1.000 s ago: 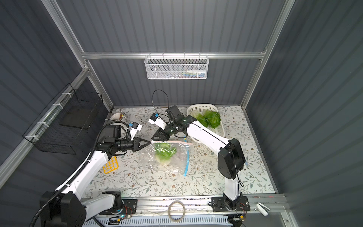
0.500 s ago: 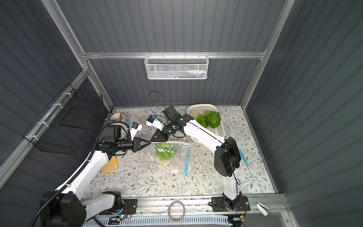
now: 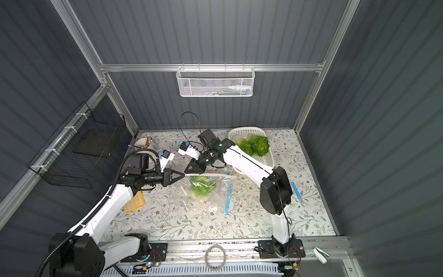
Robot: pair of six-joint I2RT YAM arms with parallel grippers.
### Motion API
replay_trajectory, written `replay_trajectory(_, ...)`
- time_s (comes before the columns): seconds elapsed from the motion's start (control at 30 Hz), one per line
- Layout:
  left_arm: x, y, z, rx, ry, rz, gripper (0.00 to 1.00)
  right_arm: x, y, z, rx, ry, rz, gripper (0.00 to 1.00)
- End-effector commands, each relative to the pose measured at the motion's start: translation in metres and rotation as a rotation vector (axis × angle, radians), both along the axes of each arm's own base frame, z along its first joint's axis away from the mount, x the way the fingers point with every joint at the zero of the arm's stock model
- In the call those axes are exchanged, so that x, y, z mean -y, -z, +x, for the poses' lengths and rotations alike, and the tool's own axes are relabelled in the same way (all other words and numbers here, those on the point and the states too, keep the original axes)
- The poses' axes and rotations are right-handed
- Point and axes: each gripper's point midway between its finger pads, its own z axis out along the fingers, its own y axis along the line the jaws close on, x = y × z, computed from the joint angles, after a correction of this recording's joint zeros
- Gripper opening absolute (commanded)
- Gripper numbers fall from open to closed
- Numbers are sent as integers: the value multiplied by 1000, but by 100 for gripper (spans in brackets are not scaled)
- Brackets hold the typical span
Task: Open the zip-top bag and take out the chinese cabbages
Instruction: Unzip the zipper on the zipper food storage bag.
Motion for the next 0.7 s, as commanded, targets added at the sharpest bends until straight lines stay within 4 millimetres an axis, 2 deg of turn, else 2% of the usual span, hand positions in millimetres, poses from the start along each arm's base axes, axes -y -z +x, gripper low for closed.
replay_trajectory(0.0, 2, -7, -3, 21, 8, -18, 0, 0, 7, -5, -16, -18, -34, 21)
replay_trajectory(0.3, 2, -7, -3, 24, 6, -15, 0, 1, 13, -2, -17, -14, -60, 22)
replay_trajectory(0.5, 2, -8, -4, 25, 11, -21, 0, 0, 17, 2, -8, 2, -70, 33)
replay_trajectory(0.6, 2, -8, -4, 25, 13, -22, 0, -1, 16, 3, -11, 5, -65, 32)
replay_trajectory(0.67, 2, -8, -4, 25, 12, -21, 0, -1, 14, 1, -14, -1, -54, 28)
